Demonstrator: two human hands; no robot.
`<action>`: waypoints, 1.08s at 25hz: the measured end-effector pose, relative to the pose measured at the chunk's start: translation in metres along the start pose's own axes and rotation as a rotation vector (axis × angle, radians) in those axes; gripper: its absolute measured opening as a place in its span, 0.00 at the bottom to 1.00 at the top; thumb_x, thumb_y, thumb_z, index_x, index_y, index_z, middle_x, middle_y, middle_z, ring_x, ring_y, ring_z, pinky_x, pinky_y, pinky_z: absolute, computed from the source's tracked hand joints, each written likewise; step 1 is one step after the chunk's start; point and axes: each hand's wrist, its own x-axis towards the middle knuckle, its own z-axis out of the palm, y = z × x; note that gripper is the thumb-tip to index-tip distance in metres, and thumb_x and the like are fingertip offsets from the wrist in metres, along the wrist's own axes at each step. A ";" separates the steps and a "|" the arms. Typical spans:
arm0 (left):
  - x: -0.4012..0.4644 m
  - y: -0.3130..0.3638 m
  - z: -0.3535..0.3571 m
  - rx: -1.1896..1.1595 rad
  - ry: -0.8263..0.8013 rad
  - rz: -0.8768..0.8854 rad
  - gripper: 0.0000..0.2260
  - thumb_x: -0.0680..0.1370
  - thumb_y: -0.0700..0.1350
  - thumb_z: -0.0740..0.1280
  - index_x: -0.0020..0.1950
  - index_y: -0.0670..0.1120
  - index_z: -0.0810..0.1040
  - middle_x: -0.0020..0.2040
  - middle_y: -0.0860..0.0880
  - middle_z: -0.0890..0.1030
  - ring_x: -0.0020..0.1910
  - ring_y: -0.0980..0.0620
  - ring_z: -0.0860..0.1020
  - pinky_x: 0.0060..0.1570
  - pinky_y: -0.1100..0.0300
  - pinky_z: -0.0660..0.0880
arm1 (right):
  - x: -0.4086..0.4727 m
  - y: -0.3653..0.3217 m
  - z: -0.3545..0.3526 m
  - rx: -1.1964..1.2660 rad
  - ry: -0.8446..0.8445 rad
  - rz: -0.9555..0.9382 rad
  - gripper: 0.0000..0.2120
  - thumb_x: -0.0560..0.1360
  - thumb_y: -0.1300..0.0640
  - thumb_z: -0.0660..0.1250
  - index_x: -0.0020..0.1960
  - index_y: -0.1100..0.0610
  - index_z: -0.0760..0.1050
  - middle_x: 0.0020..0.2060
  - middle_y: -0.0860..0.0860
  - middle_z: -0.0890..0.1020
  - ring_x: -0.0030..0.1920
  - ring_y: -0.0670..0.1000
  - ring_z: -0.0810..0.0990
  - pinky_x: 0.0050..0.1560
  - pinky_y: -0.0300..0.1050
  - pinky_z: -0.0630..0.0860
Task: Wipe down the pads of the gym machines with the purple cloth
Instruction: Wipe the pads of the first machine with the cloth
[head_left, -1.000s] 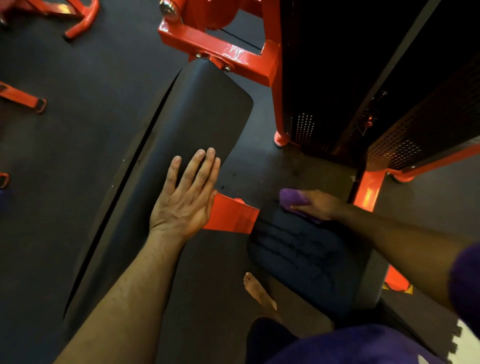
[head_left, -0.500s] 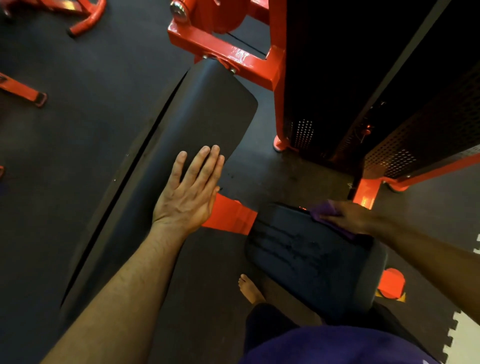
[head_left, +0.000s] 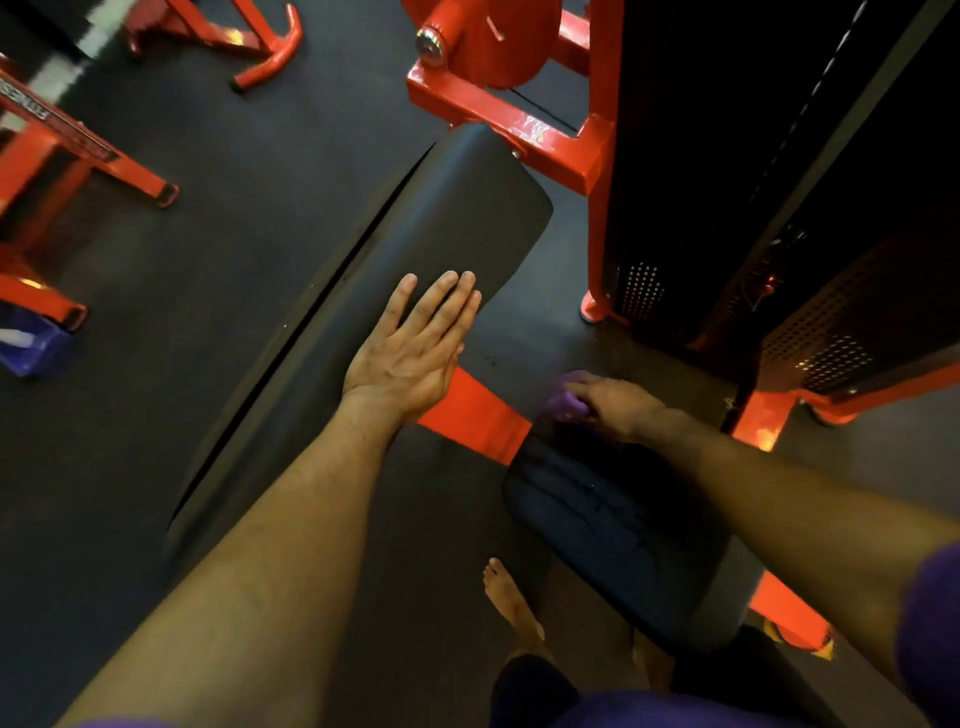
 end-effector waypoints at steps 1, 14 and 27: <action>0.000 0.000 -0.008 -0.039 -0.016 -0.004 0.27 0.87 0.49 0.53 0.84 0.43 0.54 0.85 0.44 0.53 0.84 0.45 0.52 0.81 0.40 0.50 | -0.021 -0.001 0.001 -0.038 0.045 0.008 0.06 0.79 0.50 0.64 0.54 0.46 0.77 0.65 0.48 0.76 0.63 0.51 0.77 0.62 0.53 0.76; -0.132 -0.004 -0.023 0.004 -0.063 -0.125 0.29 0.87 0.54 0.50 0.85 0.43 0.49 0.85 0.42 0.50 0.84 0.44 0.52 0.80 0.38 0.52 | -0.107 0.007 0.061 -0.648 -0.090 0.172 0.40 0.69 0.32 0.60 0.79 0.39 0.57 0.81 0.55 0.57 0.77 0.70 0.58 0.66 0.77 0.62; -0.129 -0.005 -0.014 0.036 0.011 -0.097 0.29 0.86 0.52 0.51 0.84 0.41 0.52 0.85 0.42 0.53 0.83 0.44 0.54 0.80 0.39 0.55 | -0.023 -0.052 0.130 -0.688 -0.240 -0.267 0.35 0.65 0.46 0.73 0.71 0.48 0.73 0.75 0.54 0.71 0.73 0.62 0.70 0.70 0.68 0.66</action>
